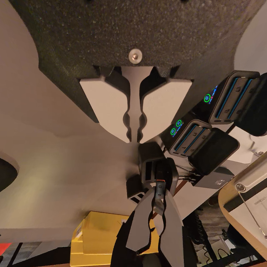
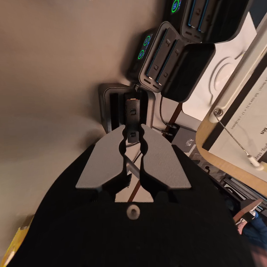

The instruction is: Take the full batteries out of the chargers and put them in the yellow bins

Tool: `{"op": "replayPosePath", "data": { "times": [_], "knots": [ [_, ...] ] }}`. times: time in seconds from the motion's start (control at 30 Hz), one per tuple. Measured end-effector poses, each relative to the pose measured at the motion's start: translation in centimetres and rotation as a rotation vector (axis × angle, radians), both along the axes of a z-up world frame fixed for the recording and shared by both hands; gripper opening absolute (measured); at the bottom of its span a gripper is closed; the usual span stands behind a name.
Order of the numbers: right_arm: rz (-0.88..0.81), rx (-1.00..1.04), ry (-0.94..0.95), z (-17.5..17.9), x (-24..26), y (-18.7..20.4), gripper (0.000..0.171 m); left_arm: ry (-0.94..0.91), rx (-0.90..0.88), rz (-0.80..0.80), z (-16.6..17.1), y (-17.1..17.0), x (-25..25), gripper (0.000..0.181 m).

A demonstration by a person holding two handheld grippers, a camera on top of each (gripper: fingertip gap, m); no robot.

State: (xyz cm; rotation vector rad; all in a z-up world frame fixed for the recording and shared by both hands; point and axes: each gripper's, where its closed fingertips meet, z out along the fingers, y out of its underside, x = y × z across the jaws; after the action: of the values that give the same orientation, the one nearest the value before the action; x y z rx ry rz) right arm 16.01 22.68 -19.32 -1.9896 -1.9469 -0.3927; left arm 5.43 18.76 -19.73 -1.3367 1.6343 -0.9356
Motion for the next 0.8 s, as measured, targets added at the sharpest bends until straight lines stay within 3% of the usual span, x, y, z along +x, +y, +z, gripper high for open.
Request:
{"op": "replayPosePath", "data": {
  "times": [0.57,0.8],
  "knots": [
    [-0.029,-0.108,-0.073,-2.3,0.3,0.8,0.017,0.034,0.008,-0.032,-1.1,-0.1,-0.1,0.004],
    [-0.051,-0.124,-0.027,-1.5,-0.5,0.8,0.017,0.052,0.004,-0.040,-1.6,-0.1,-0.2,0.003]
  ]
}}
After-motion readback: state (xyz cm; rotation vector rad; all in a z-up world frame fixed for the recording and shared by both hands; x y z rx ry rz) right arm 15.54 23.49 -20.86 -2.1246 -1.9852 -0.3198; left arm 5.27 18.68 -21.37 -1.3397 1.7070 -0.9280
